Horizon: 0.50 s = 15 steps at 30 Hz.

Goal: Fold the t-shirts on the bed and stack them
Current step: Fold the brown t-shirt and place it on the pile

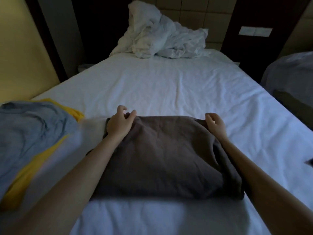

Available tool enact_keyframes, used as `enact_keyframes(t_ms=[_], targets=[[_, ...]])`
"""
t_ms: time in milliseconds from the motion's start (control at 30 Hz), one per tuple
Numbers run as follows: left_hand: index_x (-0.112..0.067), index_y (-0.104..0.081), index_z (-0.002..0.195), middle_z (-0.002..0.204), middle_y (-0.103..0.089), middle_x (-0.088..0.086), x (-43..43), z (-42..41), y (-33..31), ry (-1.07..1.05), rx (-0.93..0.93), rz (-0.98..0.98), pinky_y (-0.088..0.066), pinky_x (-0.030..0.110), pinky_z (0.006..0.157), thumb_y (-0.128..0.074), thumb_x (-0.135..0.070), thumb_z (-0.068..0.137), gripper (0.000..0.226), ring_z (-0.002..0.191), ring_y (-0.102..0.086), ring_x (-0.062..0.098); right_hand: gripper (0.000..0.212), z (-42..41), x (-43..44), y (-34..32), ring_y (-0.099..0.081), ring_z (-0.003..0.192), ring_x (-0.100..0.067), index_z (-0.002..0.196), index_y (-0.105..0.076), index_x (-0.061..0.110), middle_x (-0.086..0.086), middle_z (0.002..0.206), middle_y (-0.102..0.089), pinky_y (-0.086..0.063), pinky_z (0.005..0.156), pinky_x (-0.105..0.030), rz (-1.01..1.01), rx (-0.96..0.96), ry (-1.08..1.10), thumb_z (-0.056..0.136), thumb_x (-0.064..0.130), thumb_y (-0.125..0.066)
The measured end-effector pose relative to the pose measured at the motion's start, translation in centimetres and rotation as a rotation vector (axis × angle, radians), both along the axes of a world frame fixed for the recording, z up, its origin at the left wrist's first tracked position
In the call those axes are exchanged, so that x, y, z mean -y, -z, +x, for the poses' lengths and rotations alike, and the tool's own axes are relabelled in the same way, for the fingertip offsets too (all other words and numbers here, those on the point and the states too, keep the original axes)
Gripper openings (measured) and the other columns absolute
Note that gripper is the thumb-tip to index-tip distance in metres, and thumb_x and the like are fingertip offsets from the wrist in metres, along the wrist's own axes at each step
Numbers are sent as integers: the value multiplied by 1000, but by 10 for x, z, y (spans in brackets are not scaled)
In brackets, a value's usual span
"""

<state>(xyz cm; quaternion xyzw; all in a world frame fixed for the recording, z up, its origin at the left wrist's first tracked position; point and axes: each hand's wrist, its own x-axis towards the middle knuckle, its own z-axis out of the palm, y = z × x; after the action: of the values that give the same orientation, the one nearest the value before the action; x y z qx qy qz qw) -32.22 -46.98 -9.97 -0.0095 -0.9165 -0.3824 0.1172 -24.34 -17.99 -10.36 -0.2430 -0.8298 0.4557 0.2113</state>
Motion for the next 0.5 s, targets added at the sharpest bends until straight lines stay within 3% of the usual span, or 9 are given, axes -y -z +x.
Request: enact_keyframes(t_ms=[67, 167, 233, 300, 333, 433, 500], targets=[[-9, -50, 121, 113, -63, 10, 19, 16, -3, 19, -68, 121, -41, 34, 87, -55, -35, 92, 39, 108, -57, 30, 24, 26, 4, -9, -54, 93, -19, 112, -58, 8, -10, 111, -60, -41, 81, -30, -64, -129, 5, 97, 21, -44], [-3, -57, 98, 93, -62, 17, 63, 55, 1, -28, -163, 190, -42, 38, 75, -58, -22, 90, 20, 91, -58, 34, 26, 90, 13, -15, -53, 86, -22, 90, -57, 6, -9, 89, -59, -35, 71, -28, -74, -129, 45, 99, 25, -43], [-3, -55, 88, 87, -58, 16, 92, 91, 10, -76, -160, 209, -37, 35, 71, -57, -23, 91, 21, 87, -56, 33, 40, 139, 27, -12, -55, 76, -21, 76, -58, 11, -9, 77, -61, -41, 64, -29, -160, -108, -53, 97, 41, -42], [-3, -53, 83, 84, -56, 14, 110, 133, 18, -88, -88, 241, -35, 35, 71, -55, -24, 94, 24, 87, -55, 33, 54, 180, 43, -15, -56, 71, -12, 76, -61, 19, -6, 80, -65, -44, 66, -23, -142, -111, -163, 83, 69, -41], [-5, -52, 81, 83, -57, 13, 115, 150, 23, -62, -58, 247, -36, 36, 71, -55, -28, 94, 27, 86, -55, 32, 57, 192, 47, -15, -55, 71, -11, 79, -61, 21, -7, 83, -65, -45, 69, -27, -115, -110, -180, 78, 74, -41], [-7, -57, 93, 95, -63, 6, 117, 178, 27, 53, 78, 270, -44, 40, 81, -59, -51, 82, 45, 92, -57, 22, 51, 210, 58, -12, -54, 78, -17, 97, -59, 16, -5, 90, -59, -45, 67, -35, -27, -59, -99, 77, 63, -58], [-5, -59, 102, 98, -65, 9, 113, 179, 21, 94, 151, 352, -45, 40, 86, -64, -50, 74, 54, 95, -60, 24, 37, 213, 62, -3, -56, 77, -25, 83, -59, 9, -8, 83, -59, -44, 64, -35, 97, -47, -41, 81, 45, -66]])
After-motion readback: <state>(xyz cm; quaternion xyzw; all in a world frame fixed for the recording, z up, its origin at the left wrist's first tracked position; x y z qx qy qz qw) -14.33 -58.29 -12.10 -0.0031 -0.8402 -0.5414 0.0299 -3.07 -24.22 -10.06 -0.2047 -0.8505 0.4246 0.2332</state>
